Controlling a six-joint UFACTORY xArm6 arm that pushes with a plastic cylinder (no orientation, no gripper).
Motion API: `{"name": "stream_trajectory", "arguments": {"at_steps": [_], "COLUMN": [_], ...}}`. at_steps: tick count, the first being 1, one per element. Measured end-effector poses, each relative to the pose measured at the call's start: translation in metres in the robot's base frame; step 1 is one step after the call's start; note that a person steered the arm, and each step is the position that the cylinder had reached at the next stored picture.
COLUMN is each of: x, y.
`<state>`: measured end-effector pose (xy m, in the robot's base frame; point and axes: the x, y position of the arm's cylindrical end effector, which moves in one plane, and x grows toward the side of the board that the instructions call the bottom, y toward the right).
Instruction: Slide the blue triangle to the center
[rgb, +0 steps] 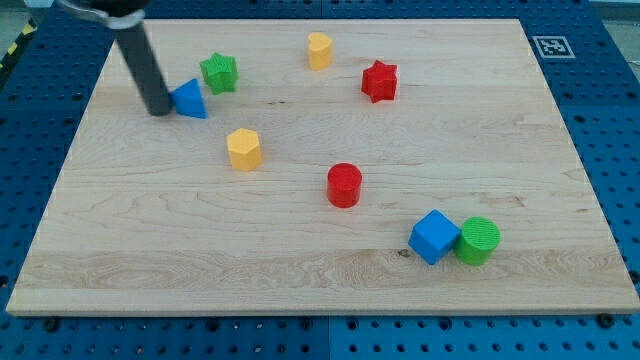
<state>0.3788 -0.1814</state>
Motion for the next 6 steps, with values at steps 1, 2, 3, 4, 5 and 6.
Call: {"name": "stream_trajectory", "arguments": {"at_steps": [1, 2, 3, 4, 5, 6], "x": [0.009, 0.002, -0.02, -0.017, 0.02, 0.041], "y": [0.038, -0.011, -0.012, 0.043, 0.121, 0.185]}}
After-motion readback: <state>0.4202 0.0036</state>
